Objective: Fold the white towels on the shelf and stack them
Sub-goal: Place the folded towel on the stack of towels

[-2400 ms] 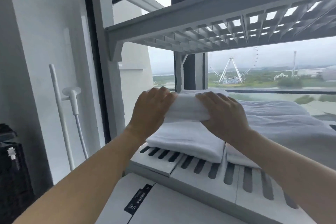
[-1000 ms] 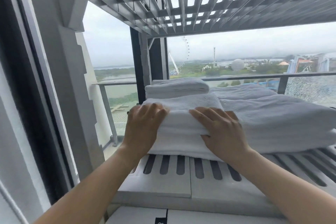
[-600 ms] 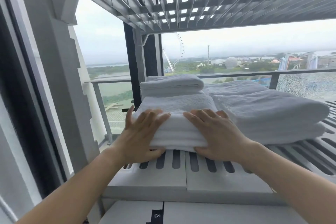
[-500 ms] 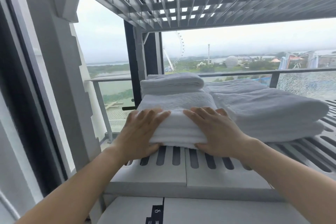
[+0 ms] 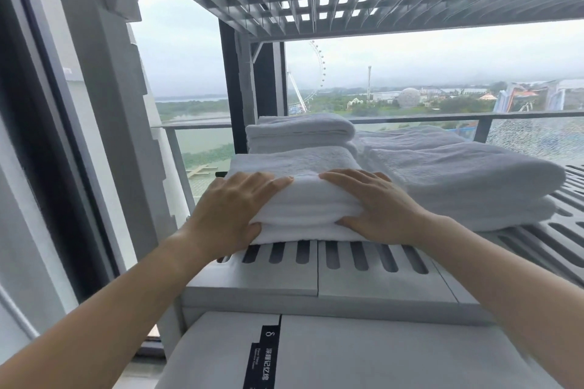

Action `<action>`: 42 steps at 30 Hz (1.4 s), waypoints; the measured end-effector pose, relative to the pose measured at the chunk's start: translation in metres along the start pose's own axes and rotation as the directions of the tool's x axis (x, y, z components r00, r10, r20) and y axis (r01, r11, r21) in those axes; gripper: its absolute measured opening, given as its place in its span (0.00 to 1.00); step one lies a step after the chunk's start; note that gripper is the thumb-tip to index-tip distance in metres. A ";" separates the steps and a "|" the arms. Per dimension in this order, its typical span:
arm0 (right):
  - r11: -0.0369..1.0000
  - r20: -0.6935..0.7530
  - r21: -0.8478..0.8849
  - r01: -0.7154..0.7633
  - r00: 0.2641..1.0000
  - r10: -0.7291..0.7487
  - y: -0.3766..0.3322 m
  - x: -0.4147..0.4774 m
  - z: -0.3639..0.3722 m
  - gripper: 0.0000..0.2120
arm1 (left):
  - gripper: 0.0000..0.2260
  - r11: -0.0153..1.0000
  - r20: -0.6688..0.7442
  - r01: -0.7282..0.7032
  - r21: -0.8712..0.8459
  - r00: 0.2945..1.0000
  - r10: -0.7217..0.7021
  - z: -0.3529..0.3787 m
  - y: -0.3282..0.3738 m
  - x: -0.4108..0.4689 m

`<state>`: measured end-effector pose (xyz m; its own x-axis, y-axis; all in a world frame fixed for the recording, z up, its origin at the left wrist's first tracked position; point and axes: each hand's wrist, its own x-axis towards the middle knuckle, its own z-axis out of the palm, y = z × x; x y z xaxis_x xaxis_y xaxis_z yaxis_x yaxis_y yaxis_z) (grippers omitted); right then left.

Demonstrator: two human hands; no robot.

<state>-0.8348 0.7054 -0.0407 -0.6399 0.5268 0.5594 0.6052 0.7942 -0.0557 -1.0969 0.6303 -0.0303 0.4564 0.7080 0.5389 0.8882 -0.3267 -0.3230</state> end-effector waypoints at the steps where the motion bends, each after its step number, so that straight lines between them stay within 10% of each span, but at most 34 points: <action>1: 0.999 0.000 -0.039 0.010 1.000 -0.010 -0.002 -0.001 0.000 0.35 | 0.38 0.999 0.013 0.019 0.035 1.000 -0.019 0.002 0.001 0.000; 13: 0.972 -0.006 -0.235 -0.015 1.000 0.014 -0.007 -0.002 0.013 0.38 | 0.36 0.982 -0.023 0.186 0.013 0.982 -0.186 0.016 -0.002 0.003; 19: 0.965 -0.051 0.222 -0.140 0.987 0.155 -0.001 0.016 -0.008 0.24 | 0.34 0.986 0.233 0.102 0.132 0.964 -0.131 0.010 -0.004 0.017; 27: 0.930 0.080 0.126 -0.346 0.938 0.338 0.016 0.090 -0.007 0.14 | 0.19 0.844 0.312 0.358 -0.400 0.919 -0.242 -0.005 0.000 0.092; 33: 0.925 0.334 0.028 -0.378 0.876 0.348 0.024 0.098 0.013 0.21 | 0.20 0.769 0.550 0.439 -0.466 0.824 -0.137 0.030 -0.016 0.122; 42: 0.871 0.397 0.107 -0.480 0.823 0.405 0.035 0.093 0.026 0.23 | 0.26 0.763 0.539 0.412 -0.499 0.837 -0.099 0.054 -0.030 0.110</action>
<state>-0.8860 0.7902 -0.0123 -0.4702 0.8758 0.1094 0.7833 0.4712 -0.4055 -1.0757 0.7514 -0.0032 0.2655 0.9620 0.0638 0.8915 -0.2701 0.3637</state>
